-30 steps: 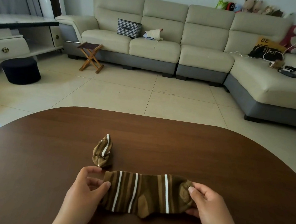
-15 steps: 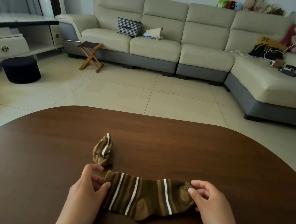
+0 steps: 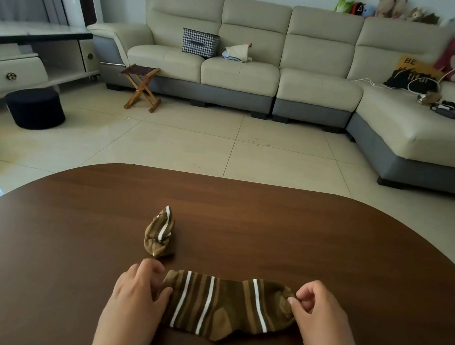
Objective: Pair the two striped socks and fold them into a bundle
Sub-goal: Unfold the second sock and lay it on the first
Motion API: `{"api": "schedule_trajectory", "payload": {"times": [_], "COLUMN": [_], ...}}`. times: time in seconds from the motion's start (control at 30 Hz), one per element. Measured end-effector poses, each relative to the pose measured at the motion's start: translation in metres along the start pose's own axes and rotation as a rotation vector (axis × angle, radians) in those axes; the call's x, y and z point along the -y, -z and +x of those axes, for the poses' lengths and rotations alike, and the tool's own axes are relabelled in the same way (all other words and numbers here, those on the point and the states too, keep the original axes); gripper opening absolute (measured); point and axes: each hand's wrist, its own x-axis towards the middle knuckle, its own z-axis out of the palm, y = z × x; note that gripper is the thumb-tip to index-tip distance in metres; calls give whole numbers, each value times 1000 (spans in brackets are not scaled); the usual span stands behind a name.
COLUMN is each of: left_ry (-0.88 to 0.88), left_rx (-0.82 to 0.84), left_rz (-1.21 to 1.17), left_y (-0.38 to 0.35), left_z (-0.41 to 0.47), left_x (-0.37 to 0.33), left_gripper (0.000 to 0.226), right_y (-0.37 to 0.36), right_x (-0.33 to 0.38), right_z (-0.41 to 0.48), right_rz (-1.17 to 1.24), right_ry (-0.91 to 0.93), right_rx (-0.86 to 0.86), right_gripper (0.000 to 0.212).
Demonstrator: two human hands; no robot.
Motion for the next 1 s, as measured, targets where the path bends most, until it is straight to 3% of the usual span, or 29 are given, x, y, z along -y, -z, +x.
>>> {"api": "schedule_trajectory", "payload": {"times": [0.33,0.43,0.57,0.87,1.0], "left_ry": [17,91,64,16,95], "left_rx": [-186,-104,-30,-52,-67], "left_rz": [-118,-110,-55,49,-95], "left_y": [13,7,0,-2,5], "left_z": [46,63,75,71,73], "left_x": [3,-2,-5,0,3], "left_gripper": [22,50,63,29,23], "right_y": [5,6,6,4,5], "right_x": [-2,-2,-3,-6,-8], "right_z": [5,6,6,9,8], "right_rz": [55,73,73,123,141], "right_ry": [-38,-39,-32,-3,27], "right_rx": [72,88,95,63,6], "right_gripper": [15,11,9,14,14]}}
